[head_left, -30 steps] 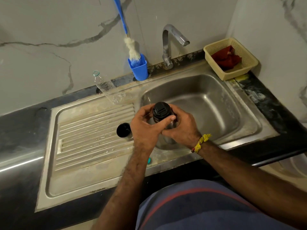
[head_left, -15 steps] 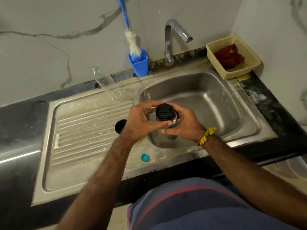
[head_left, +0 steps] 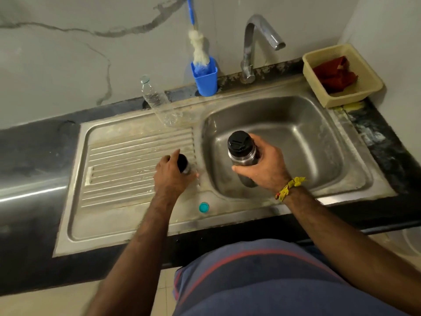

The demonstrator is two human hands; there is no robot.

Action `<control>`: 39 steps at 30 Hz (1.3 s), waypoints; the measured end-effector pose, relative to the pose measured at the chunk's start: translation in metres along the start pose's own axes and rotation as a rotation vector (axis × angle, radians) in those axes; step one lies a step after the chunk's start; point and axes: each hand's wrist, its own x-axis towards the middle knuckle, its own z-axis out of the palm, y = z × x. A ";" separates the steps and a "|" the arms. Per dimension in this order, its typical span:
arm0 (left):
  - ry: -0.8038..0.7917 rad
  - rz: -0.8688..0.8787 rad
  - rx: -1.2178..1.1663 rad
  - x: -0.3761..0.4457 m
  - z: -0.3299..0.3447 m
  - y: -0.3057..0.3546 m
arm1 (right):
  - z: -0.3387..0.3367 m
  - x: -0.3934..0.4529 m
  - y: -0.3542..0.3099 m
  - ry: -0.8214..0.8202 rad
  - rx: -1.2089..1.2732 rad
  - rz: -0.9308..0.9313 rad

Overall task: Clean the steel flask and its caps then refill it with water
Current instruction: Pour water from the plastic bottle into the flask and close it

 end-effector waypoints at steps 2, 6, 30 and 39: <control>0.048 0.015 -0.031 0.006 0.002 0.001 | 0.003 0.002 -0.002 -0.011 0.009 0.009; 0.251 -0.037 -0.400 -0.008 -0.007 0.026 | 0.005 0.003 -0.007 -0.003 -0.012 0.000; -0.350 0.631 -0.577 -0.021 -0.056 0.101 | 0.007 0.001 -0.012 -0.016 -0.158 0.058; -0.419 0.619 -0.403 -0.031 -0.080 0.123 | 0.005 -0.003 -0.012 -0.009 -0.160 0.032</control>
